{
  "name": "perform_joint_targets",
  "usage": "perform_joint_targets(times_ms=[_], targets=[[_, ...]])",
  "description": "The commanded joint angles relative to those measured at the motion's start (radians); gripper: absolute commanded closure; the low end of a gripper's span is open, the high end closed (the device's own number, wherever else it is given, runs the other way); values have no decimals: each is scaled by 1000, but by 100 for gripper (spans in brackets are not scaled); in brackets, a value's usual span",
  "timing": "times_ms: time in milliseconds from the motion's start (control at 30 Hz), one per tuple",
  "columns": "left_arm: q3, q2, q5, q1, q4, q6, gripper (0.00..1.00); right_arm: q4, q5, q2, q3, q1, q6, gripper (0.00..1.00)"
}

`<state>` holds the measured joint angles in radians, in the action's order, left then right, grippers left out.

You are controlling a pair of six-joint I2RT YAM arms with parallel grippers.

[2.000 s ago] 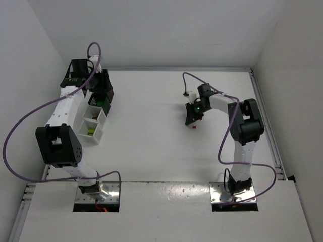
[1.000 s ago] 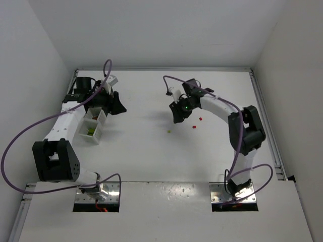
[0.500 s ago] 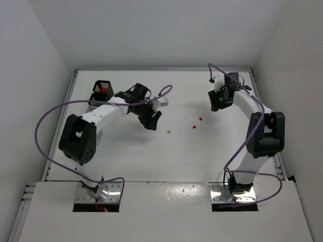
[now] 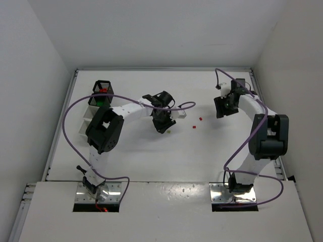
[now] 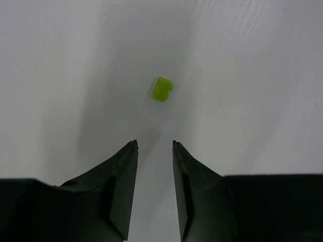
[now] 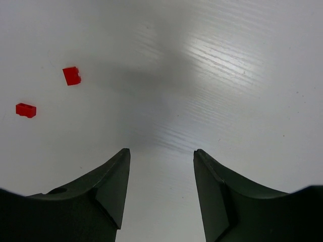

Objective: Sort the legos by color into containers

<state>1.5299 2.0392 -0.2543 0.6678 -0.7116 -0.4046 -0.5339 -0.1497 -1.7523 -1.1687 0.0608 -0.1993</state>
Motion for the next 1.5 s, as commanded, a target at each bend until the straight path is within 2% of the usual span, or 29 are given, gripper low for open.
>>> perform_joint_targets(times_ms=[0, 67, 233, 400, 467, 933, 1133, 1200, 1467], targets=[[38, 1, 29, 29, -17, -81, 61, 15, -27, 50, 0, 14, -9, 46], [38, 1, 20, 29, -6, -103, 61, 15, -27, 50, 0, 23, -9, 46], [29, 10, -25, 38, 12, -151, 61, 15, -27, 31, -9, 24, -9, 38], [70, 42, -34, 49, 12, -160, 55, 15, -16, 13, -29, 24, 9, 29], [82, 53, -45, 58, 12, -160, 52, 25, -16, 13, -29, 24, 9, 29], [131, 124, -63, 67, 12, -188, 53, 25, -16, 4, -29, 24, 9, 28], [150, 153, -72, 67, 12, -188, 62, 25, -25, 4, -29, 24, 9, 28], [150, 162, -72, 67, 12, -188, 71, 25, -25, -6, -29, 24, 9, 28], [141, 162, -72, 67, 12, -188, 89, 25, -25, -6, -29, 24, 0, 28]])
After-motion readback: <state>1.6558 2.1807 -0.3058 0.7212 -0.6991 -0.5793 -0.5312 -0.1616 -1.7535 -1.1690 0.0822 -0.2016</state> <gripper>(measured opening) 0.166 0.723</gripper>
